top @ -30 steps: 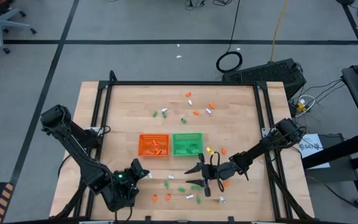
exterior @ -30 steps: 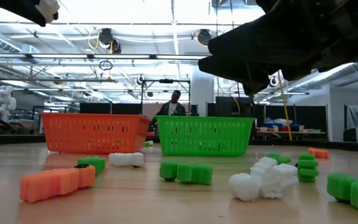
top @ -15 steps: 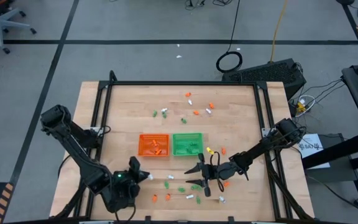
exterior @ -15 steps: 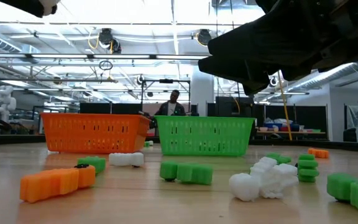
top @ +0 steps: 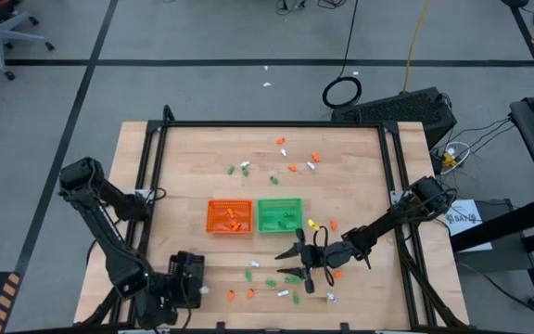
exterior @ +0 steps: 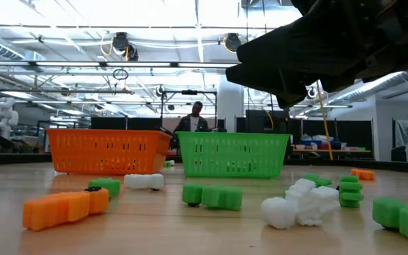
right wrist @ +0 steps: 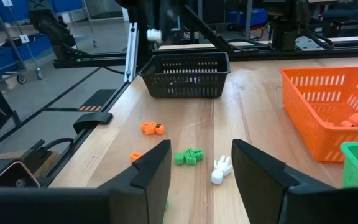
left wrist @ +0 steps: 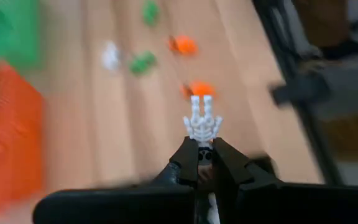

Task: Sort Halloween decoration
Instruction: Put the white skeleton toy into the black bin

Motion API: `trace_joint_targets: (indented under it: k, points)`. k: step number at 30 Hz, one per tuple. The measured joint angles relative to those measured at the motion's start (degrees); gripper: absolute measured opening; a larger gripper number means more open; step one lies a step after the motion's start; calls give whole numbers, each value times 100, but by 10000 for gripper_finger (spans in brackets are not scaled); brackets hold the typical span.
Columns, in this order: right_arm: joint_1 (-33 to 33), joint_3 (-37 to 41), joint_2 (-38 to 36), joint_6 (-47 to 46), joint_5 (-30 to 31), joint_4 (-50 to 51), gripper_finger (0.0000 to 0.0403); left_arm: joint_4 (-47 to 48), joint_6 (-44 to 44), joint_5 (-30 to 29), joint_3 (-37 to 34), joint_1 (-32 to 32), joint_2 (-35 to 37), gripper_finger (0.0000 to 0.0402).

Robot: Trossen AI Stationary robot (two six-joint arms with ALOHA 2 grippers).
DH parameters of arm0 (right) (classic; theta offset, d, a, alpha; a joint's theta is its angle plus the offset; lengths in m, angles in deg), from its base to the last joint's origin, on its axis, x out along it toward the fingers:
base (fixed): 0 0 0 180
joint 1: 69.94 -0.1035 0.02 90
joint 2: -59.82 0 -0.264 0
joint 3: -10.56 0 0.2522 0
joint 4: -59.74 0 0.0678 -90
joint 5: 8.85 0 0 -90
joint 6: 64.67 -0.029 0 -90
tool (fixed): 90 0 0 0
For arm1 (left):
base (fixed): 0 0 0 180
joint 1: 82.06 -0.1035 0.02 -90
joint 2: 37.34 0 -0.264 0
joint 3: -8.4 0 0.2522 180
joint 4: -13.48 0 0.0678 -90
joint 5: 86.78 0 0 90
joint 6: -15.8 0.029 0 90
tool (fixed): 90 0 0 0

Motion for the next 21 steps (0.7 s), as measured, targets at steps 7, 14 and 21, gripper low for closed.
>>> trace_joint_targets:
  k: [7,14,21]
  points:
    - [254,-4,-186,-48,887,7,153,856,-1233,1443,0,58,0,15]
    - [836,-2,-817,-20,1487,484,153,1190,-1294,1537,0,56,0,15]
    - [1608,-314,-1973,-341,1482,2955,153,1154,-1278,1533,-24,56,0,22]
